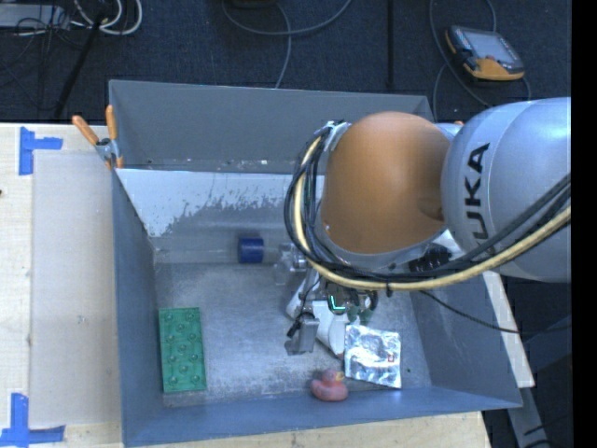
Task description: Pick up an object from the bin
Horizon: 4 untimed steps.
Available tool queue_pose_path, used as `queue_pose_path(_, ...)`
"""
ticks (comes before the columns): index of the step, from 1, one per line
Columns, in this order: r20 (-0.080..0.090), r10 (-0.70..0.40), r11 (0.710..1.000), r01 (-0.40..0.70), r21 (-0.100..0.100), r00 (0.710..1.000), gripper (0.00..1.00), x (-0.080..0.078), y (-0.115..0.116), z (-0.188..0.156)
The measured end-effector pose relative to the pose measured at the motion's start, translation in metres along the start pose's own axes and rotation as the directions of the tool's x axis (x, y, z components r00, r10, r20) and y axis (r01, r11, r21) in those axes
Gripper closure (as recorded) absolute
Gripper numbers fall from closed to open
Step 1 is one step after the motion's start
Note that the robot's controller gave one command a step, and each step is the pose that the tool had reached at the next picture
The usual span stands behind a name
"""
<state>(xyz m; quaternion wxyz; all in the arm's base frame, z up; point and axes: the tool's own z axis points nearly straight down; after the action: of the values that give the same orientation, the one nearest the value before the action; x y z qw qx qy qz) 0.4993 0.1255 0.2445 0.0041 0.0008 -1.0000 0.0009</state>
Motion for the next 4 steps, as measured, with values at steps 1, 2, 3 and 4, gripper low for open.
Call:
queue_pose_path(1, 0.005, -0.145, 0.989, 0.145, -0.001, 0.989, 0.00, -0.042, 0.115, 0.178)
queue_pose_path(2, 0.039, -0.581, 0.814, 0.581, 0.014, 0.813, 0.00, 0.003, 0.109, 0.167)
queue_pose_path(3, 0.029, -0.946, 0.323, 0.946, 0.031, 0.323, 0.00, 0.016, 0.108, 0.167)
queue_pose_path(4, 0.016, -0.945, 0.327, 0.945, 0.016, 0.327, 0.00, 0.013, 0.110, 0.164)
